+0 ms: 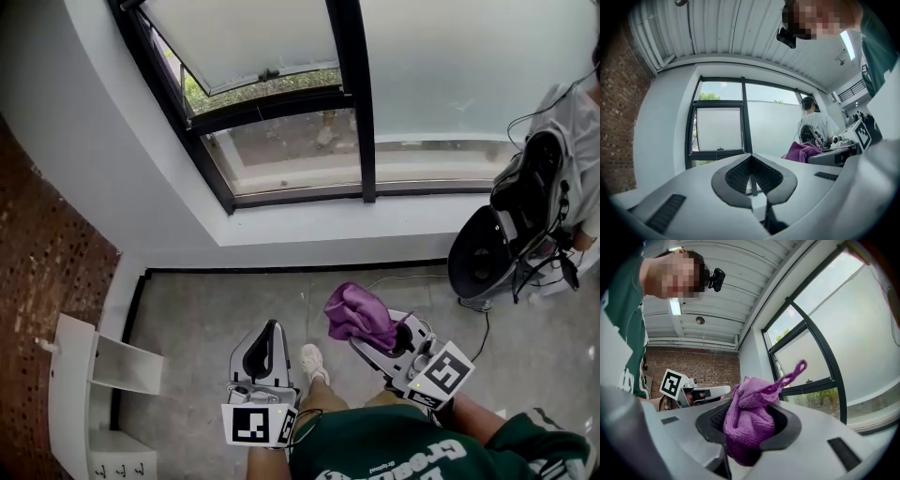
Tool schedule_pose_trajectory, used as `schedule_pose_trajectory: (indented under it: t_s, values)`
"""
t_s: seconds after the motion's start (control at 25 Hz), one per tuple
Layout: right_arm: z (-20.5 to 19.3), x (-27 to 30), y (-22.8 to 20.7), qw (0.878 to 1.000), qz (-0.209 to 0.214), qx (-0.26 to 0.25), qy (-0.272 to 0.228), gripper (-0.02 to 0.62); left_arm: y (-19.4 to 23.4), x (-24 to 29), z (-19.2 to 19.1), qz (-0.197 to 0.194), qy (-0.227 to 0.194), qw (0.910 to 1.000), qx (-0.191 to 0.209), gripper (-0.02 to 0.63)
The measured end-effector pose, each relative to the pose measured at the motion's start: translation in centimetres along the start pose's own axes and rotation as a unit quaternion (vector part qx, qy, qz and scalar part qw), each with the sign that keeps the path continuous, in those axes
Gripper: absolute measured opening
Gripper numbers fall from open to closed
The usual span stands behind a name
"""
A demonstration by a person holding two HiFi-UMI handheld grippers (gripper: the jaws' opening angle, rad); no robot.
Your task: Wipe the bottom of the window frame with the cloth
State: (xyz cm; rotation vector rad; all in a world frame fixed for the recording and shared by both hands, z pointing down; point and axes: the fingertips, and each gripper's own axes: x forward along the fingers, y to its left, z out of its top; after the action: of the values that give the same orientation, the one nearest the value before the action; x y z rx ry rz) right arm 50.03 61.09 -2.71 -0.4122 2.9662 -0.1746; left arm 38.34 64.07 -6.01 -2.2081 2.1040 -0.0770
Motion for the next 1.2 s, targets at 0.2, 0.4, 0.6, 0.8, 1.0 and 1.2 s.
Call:
schedule_pose_trajectory:
  t_s: [0.2, 0.4, 0.6, 0.8, 1.0, 1.2]
  values:
    - [-0.6, 3.3, -1.8, 1.0, 0.006, -0.019, -0.005, 0.147, 2.7, 3.4, -0.4, -0.005, -0.017, 0.9998, 0.011, 0.003]
    - [-2.7, 9.4, -4.9, 1.0, 0.004, -0.028, -0.005, 0.147, 7.5, 8.1, -2.7, -0.02, -0.028, 0.9992, 0.018, 0.003]
    - [-5.0, 20.2, -10.1, 0.999, -0.011, -0.033, -0.006, 0.147, 17.9, 15.9, -5.2, -0.025, -0.042, 0.9986, 0.019, 0.003]
    - [-5.3, 36.1, -17.2, 0.999, -0.038, -0.036, -0.003, 0.147, 31.5, 28.4, -5.0, -0.053, -0.056, 0.9967, 0.026, 0.003]
    - [-4.3, 49.5, -25.0, 0.997, -0.077, -0.026, 0.018, 0.147, 41.3, 39.8, -4.8, -0.107, -0.042, 0.9923, 0.046, 0.003]
    - [-4.5, 56.7, -31.2, 0.993, -0.109, -0.018, 0.032, 0.147, 47.2, 47.7, -6.4, -0.142, -0.027, 0.9891, 0.028, 0.003]
